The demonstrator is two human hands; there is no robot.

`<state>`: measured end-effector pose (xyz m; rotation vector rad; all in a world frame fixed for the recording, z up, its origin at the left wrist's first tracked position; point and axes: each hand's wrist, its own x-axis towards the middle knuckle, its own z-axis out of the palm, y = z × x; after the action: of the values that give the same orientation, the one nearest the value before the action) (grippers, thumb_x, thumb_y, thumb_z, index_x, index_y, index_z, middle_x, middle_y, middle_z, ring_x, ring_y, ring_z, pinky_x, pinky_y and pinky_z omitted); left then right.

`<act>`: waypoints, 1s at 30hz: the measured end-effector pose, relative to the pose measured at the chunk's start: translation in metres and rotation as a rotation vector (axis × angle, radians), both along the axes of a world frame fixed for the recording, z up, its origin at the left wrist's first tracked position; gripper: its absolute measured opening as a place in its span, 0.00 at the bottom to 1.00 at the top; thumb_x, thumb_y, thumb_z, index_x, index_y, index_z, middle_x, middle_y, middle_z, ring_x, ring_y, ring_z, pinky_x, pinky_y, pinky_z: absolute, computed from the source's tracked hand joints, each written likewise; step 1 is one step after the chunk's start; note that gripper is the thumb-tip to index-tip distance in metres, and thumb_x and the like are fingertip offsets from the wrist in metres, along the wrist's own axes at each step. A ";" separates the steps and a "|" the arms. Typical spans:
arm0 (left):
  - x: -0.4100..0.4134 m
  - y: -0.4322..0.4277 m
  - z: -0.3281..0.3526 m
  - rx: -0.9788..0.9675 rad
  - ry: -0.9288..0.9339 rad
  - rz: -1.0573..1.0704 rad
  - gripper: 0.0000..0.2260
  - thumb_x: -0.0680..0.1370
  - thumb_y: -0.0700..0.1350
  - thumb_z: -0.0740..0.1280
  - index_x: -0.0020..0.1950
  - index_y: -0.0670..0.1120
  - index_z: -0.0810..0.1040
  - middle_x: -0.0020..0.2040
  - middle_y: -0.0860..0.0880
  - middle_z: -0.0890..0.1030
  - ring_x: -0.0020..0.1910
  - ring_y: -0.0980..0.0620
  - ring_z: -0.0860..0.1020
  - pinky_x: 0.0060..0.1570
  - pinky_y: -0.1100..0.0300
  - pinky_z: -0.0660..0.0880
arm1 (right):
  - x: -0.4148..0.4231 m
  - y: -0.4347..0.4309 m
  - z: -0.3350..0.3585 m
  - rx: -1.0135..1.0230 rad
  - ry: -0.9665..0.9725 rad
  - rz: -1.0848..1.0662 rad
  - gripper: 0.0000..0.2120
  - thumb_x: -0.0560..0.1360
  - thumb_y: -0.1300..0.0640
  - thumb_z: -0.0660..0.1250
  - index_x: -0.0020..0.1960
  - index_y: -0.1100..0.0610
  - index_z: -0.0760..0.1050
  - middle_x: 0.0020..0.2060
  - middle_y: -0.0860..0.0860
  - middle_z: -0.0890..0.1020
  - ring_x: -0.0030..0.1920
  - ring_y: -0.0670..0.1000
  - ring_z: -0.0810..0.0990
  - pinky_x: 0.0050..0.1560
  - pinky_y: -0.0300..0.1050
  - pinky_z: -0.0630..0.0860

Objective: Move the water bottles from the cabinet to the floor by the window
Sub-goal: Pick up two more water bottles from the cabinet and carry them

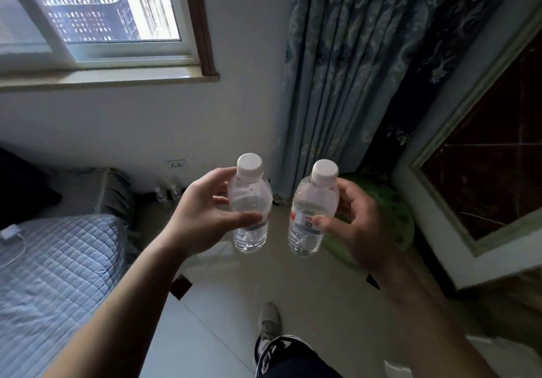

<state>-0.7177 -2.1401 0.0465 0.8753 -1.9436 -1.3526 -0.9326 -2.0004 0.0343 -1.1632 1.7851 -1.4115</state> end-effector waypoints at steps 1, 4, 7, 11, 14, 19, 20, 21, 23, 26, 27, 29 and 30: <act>-0.004 -0.014 0.000 0.004 -0.005 0.012 0.32 0.57 0.51 0.81 0.60 0.51 0.78 0.51 0.51 0.84 0.50 0.52 0.83 0.52 0.54 0.79 | -0.007 -0.017 -0.001 -0.005 -0.006 0.008 0.27 0.60 0.50 0.74 0.59 0.47 0.76 0.51 0.50 0.84 0.53 0.51 0.83 0.57 0.60 0.78; -0.020 -0.056 0.004 0.025 -0.008 0.055 0.31 0.58 0.49 0.81 0.59 0.52 0.79 0.50 0.51 0.84 0.49 0.51 0.83 0.49 0.55 0.79 | -0.027 -0.064 0.003 -0.007 -0.021 0.056 0.27 0.60 0.50 0.75 0.59 0.47 0.76 0.51 0.50 0.84 0.53 0.52 0.83 0.56 0.61 0.79; -0.036 -0.093 0.009 0.034 -0.023 0.068 0.29 0.59 0.46 0.82 0.59 0.52 0.79 0.50 0.50 0.84 0.47 0.50 0.84 0.47 0.59 0.78 | -0.047 -0.106 0.010 -0.018 -0.037 0.101 0.28 0.60 0.51 0.75 0.59 0.49 0.76 0.51 0.49 0.84 0.52 0.51 0.84 0.55 0.59 0.80; -0.053 -0.133 0.014 0.041 -0.032 0.072 0.28 0.61 0.44 0.82 0.58 0.51 0.78 0.49 0.50 0.84 0.48 0.50 0.83 0.45 0.61 0.77 | -0.068 -0.152 0.018 -0.027 -0.036 0.135 0.27 0.60 0.51 0.74 0.59 0.49 0.76 0.51 0.49 0.84 0.52 0.51 0.83 0.56 0.60 0.79; -0.061 -0.158 0.018 0.047 -0.018 0.083 0.28 0.59 0.47 0.81 0.58 0.52 0.79 0.50 0.50 0.84 0.46 0.52 0.83 0.43 0.63 0.76 | -0.078 -0.180 0.021 -0.013 -0.012 0.151 0.27 0.59 0.49 0.74 0.58 0.46 0.76 0.51 0.47 0.84 0.52 0.48 0.83 0.56 0.57 0.80; -0.060 -0.195 0.019 0.045 0.016 0.119 0.30 0.59 0.47 0.81 0.60 0.52 0.78 0.51 0.49 0.84 0.49 0.50 0.84 0.47 0.60 0.78 | -0.082 -0.222 0.024 -0.008 0.000 0.181 0.26 0.60 0.49 0.75 0.57 0.45 0.77 0.51 0.47 0.84 0.52 0.50 0.83 0.56 0.59 0.79; -0.058 -0.203 0.018 0.048 0.017 0.131 0.31 0.59 0.46 0.81 0.60 0.52 0.78 0.51 0.49 0.84 0.49 0.49 0.84 0.48 0.57 0.79 | -0.081 -0.231 0.024 -0.005 -0.003 0.186 0.26 0.60 0.49 0.75 0.58 0.45 0.77 0.51 0.48 0.84 0.53 0.51 0.83 0.56 0.61 0.79; -0.055 -0.210 0.016 0.052 0.017 0.140 0.31 0.59 0.45 0.81 0.60 0.52 0.78 0.51 0.49 0.84 0.49 0.49 0.84 0.50 0.55 0.79 | -0.079 -0.239 0.023 0.000 -0.002 0.193 0.27 0.60 0.49 0.75 0.58 0.45 0.76 0.51 0.48 0.84 0.53 0.51 0.83 0.56 0.61 0.79; -0.049 -0.226 0.014 0.065 0.020 0.147 0.30 0.59 0.44 0.81 0.60 0.52 0.78 0.51 0.49 0.84 0.49 0.49 0.84 0.52 0.51 0.80 | -0.074 -0.255 0.022 0.008 0.008 0.204 0.27 0.60 0.49 0.75 0.59 0.45 0.76 0.51 0.48 0.84 0.53 0.51 0.83 0.56 0.61 0.79; -0.036 -0.253 0.012 0.054 0.025 0.156 0.31 0.58 0.48 0.81 0.60 0.51 0.79 0.51 0.50 0.85 0.50 0.48 0.83 0.52 0.48 0.80 | -0.065 -0.280 0.019 0.012 -0.005 0.208 0.28 0.60 0.48 0.75 0.59 0.45 0.76 0.52 0.49 0.84 0.54 0.52 0.83 0.57 0.62 0.78; -0.032 -0.264 0.011 0.047 0.024 0.158 0.31 0.58 0.49 0.81 0.60 0.52 0.79 0.51 0.50 0.84 0.50 0.48 0.83 0.52 0.47 0.80 | -0.062 -0.289 0.018 0.013 -0.006 0.207 0.28 0.60 0.48 0.76 0.59 0.45 0.76 0.52 0.50 0.84 0.54 0.53 0.83 0.57 0.63 0.78; -0.023 -0.285 0.009 0.047 0.024 0.153 0.31 0.58 0.49 0.81 0.60 0.52 0.79 0.51 0.50 0.84 0.49 0.48 0.83 0.51 0.46 0.80 | -0.054 -0.308 0.017 0.016 -0.006 0.201 0.28 0.60 0.49 0.76 0.59 0.46 0.76 0.52 0.50 0.84 0.54 0.52 0.83 0.57 0.63 0.78; -0.018 -0.296 0.008 0.053 0.026 0.148 0.31 0.58 0.49 0.81 0.60 0.52 0.79 0.51 0.50 0.84 0.50 0.48 0.83 0.51 0.46 0.80 | -0.049 -0.318 0.017 0.018 -0.003 0.197 0.28 0.60 0.49 0.76 0.59 0.46 0.76 0.52 0.50 0.84 0.54 0.52 0.83 0.57 0.62 0.78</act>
<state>-0.7353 -2.4366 0.0549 1.0013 -1.7932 -1.3274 -0.9811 -2.3188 0.0515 -1.2889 1.6281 -1.2790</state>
